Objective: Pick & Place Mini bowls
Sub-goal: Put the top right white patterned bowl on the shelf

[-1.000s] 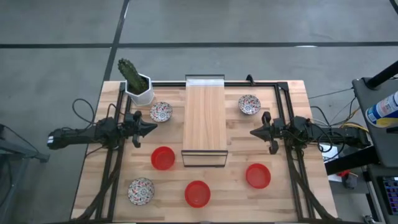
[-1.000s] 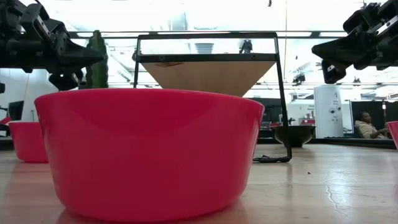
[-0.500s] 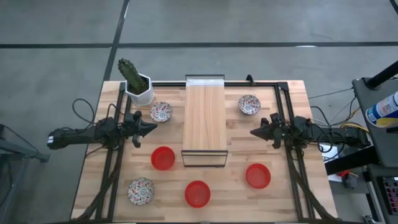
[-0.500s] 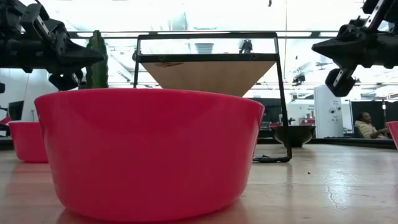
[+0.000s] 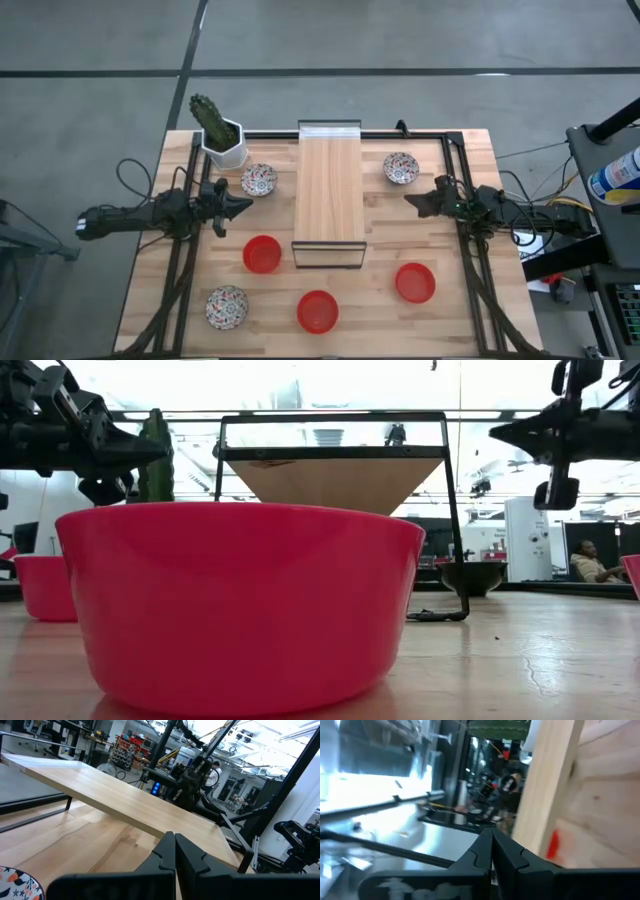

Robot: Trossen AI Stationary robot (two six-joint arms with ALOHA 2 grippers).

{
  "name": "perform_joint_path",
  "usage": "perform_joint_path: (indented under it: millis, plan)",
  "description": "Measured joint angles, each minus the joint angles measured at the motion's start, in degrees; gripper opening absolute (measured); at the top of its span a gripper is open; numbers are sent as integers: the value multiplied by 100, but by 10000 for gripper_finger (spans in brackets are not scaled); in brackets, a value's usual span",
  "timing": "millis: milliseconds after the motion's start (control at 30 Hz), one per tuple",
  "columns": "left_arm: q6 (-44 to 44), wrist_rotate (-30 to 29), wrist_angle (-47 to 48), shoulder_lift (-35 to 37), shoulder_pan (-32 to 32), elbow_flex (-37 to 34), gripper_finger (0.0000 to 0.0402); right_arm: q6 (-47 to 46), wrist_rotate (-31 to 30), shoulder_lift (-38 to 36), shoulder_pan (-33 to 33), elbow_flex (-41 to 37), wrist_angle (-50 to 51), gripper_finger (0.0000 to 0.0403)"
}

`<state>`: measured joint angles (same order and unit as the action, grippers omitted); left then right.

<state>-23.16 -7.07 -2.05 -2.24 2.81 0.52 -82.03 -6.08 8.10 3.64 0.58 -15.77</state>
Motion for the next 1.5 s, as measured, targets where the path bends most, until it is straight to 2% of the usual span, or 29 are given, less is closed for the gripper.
perform_joint_path:
  millis: [133,267,567,667,800,900,967,1100,1233,1500]
  plan:
    - [0,0,-2,0,0,0,0,-624,-475,86,0,55,128,8]
    - [0,0,-2,0,0,1,0,-741,-822,514,16,594,743,8]
    - [0,0,-2,0,0,0,0,-933,-924,2071,224,2299,4637,10]
    - [0,0,-2,0,0,0,0,-905,-913,2406,359,2686,5185,24]
    - [0,-2,-2,0,0,1,0,-869,-1034,2756,697,3074,5698,69]
    - [0,-1,-2,0,0,1,0,-1147,-1054,2971,1107,3141,5852,112]
    - [0,0,-2,0,0,1,0,-1228,-813,3113,1413,3135,5809,137]
    - [0,0,-2,0,0,-1,0,-1207,-652,3387,1928,3099,5747,166]
    - [0,-1,-3,0,0,0,0,-810,-902,3687,2457,3088,5737,171]
    - [0,-2,-2,0,0,1,0,118,-728,4527,3420,3080,5135,155]
